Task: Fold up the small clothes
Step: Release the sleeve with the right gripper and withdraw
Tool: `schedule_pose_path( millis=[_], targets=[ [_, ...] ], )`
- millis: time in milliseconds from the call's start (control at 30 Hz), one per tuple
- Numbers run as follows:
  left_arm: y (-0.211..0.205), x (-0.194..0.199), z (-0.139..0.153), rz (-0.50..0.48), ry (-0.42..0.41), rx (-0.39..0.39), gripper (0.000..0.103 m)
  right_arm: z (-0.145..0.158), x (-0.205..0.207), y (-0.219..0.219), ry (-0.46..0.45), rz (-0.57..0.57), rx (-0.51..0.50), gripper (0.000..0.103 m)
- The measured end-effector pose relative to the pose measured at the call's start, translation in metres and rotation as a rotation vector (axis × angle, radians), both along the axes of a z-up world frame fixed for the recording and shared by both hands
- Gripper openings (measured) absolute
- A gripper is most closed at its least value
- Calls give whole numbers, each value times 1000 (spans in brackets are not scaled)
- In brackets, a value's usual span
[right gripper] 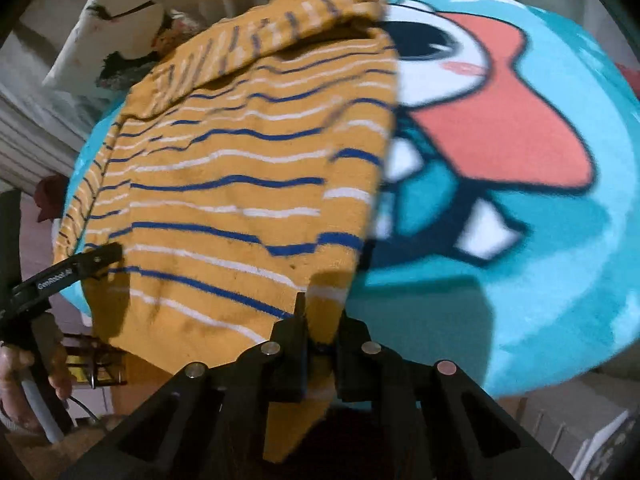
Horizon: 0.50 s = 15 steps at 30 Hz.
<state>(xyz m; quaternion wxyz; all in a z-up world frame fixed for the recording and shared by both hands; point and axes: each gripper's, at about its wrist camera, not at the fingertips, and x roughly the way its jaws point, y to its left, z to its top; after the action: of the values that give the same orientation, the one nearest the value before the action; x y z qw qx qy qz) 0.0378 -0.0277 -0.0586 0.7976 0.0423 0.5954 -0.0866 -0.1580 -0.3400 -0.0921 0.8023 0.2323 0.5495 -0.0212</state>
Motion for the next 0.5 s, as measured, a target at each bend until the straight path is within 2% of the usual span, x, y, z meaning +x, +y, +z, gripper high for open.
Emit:
schedule_pose_path(
  millis=[133,200,267,300,400,500],
  targets=[
    [16,-7,0,32,-1,-2,82,-2,-14,-18,31,-7,-6,7],
    [24,-11,-1,44,5,8,82,-1,-9,-14,35,4,-3,7],
    [40,-14,-8,85,52,-5,82,0,-4,-6,41,25,-16,7],
    [49,-14,-8,110,50,-29,82,2,-1,-2,40,36,-20,7],
    [72,-13,-3,155,28,-6,82,4,-2,0,42,63,-19,8],
    [105,-10,3,224,20,-65,82,5,-9,-6,47,42,4,10]
  ],
)
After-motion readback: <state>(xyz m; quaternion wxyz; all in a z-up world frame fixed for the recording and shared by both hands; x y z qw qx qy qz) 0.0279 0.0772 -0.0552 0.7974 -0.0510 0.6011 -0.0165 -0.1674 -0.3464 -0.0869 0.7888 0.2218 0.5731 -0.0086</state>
